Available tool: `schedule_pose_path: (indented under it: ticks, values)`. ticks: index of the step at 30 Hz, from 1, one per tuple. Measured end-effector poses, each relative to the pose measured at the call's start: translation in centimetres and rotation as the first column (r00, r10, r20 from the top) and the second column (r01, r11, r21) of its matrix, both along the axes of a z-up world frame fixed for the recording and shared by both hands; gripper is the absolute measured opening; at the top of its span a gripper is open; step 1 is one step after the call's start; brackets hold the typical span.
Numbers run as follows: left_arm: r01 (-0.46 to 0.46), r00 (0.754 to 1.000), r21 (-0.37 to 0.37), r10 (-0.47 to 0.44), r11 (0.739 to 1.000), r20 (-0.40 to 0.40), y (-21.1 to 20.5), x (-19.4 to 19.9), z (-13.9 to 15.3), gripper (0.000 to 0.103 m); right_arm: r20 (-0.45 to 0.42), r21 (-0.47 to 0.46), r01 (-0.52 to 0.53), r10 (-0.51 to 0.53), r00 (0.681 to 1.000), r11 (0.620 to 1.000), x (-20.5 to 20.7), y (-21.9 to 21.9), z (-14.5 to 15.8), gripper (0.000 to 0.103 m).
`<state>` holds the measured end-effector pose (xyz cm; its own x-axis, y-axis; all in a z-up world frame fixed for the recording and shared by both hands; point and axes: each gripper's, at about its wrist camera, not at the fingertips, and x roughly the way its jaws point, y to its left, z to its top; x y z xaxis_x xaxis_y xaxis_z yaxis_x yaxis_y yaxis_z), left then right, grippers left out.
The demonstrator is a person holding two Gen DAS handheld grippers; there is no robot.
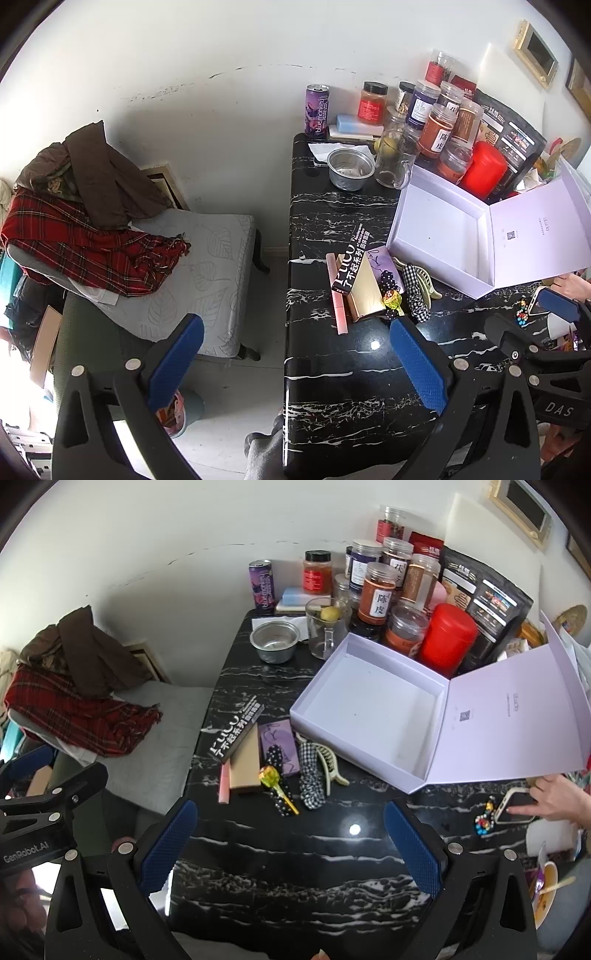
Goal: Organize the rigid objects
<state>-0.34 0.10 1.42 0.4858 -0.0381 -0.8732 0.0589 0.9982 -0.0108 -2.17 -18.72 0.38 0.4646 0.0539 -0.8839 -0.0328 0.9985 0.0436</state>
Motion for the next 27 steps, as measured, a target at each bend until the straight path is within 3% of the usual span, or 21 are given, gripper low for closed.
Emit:
schedule_pose_path:
  ticks: [27]
  values:
    - [-0.011,1.000,-0.019,0.011,1.000,-0.002,0.38,-0.30,0.00,0.103,0.004,-0.004,-0.011,0.011,1.000,1.000,-0.13,0.39,0.17,0.103]
